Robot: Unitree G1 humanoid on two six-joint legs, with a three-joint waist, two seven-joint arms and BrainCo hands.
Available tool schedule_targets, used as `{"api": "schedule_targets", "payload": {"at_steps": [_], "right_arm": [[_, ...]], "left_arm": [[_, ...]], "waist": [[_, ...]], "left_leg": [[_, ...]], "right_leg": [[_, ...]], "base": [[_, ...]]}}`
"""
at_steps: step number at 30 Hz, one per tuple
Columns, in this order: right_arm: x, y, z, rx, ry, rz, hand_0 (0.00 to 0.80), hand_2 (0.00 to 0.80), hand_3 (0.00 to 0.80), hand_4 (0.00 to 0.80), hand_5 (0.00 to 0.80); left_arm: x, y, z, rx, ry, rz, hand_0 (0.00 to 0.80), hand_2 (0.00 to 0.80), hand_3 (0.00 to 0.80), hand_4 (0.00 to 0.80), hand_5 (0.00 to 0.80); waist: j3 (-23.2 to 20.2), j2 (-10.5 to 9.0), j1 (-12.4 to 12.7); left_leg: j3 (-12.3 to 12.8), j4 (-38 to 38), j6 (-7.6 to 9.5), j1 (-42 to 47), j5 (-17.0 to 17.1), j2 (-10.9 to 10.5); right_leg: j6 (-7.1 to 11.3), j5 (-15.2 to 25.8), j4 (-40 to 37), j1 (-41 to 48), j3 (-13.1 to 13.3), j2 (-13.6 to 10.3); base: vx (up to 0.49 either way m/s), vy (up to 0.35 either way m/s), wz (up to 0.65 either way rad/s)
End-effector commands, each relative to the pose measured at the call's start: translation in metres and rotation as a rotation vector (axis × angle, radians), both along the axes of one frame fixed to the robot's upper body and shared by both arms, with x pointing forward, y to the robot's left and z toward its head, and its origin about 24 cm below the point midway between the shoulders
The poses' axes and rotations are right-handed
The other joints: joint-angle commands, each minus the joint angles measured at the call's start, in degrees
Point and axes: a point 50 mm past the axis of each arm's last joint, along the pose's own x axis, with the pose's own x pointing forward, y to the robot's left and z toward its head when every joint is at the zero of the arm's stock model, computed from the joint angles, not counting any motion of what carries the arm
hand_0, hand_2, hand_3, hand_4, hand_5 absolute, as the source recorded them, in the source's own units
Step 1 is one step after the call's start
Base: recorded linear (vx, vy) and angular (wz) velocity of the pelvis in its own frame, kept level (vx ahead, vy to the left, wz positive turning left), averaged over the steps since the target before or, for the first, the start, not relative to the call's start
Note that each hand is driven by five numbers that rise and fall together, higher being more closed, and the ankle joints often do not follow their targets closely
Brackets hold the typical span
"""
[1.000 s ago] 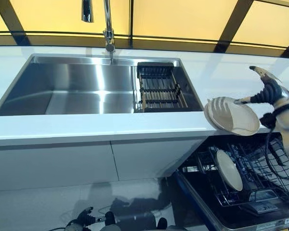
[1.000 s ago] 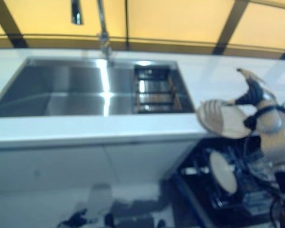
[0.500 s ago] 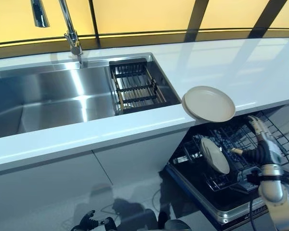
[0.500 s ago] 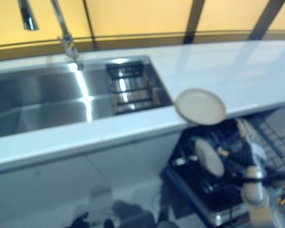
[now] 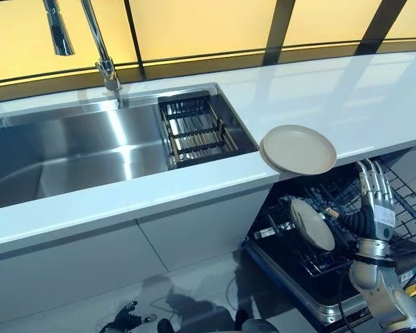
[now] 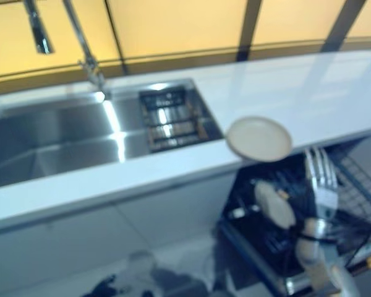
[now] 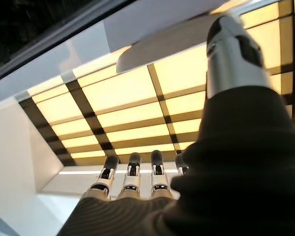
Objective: Take plates into dishwasher
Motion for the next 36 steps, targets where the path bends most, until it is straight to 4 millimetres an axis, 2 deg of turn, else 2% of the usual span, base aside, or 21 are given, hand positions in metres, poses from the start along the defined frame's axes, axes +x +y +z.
{"api": "schedule_targets", "payload": {"at_steps": [1, 8, 25, 36], "right_arm": [[0.021, -0.003, 0.035, -0.048, -0.209, -0.029, 0.0, 0.0, 0.0, 0.0, 0.0], [0.026, -0.009, 0.04, -0.069, -0.246, -0.054, 0.0, 0.0, 0.0, 0.0, 0.0], [0.041, -0.006, 0.042, -0.179, -0.229, -0.029, 0.0, 0.0, 0.0, 0.0, 0.0], [0.044, -0.01, 0.048, -0.257, -0.201, -0.027, 0.0, 0.0, 0.0, 0.0, 0.0]], "left_arm": [[0.032, 0.008, 0.011, 0.026, -0.069, -0.04, 0.0, 0.0, 0.0, 0.0, 0.0], [0.035, 0.002, 0.01, 0.014, -0.061, -0.087, 0.0, 0.0, 0.0, 0.0, 0.0], [0.036, -0.016, 0.007, -0.027, -0.064, -0.155, 0.0, 0.0, 0.0, 0.0, 0.0], [0.035, -0.017, 0.008, -0.032, -0.067, -0.158, 0.0, 0.0, 0.0, 0.0, 0.0]], "waist": [[1.9, 0.28, 2.8], [2.3, 1.56, 3.0], [3.1, 4.68, 4.0], [3.5, 4.5, 4.6]], "left_leg": [[-0.7, 6.6, 5.38, 3.0, -10.8, -2.1], [-1.9, 7.5, 4.86, 2.2, -11.1, -2.3], [-4.5, 6.6, 3.21, 1.6, -9.7, -2.8], [-5.2, 5.8, 2.69, 1.4, -8.8, -2.7]], "right_leg": [[1.78, -6.5, 12.9, -6.0, 3.8, -1.2], [1.45, -7.1, 14.1, -6.8, 3.7, -2.0], [0.23, -8.3, 14.5, -6.6, 1.9, -2.8], [-0.06, -8.2, 13.8, -6.0, 0.9, -2.7]], "base": [[0.0, 0.0, 0.0], [0.0, 0.0, 0.0], [-0.002, -0.011, 0.06], [0.005, -0.007, 0.05]]}}
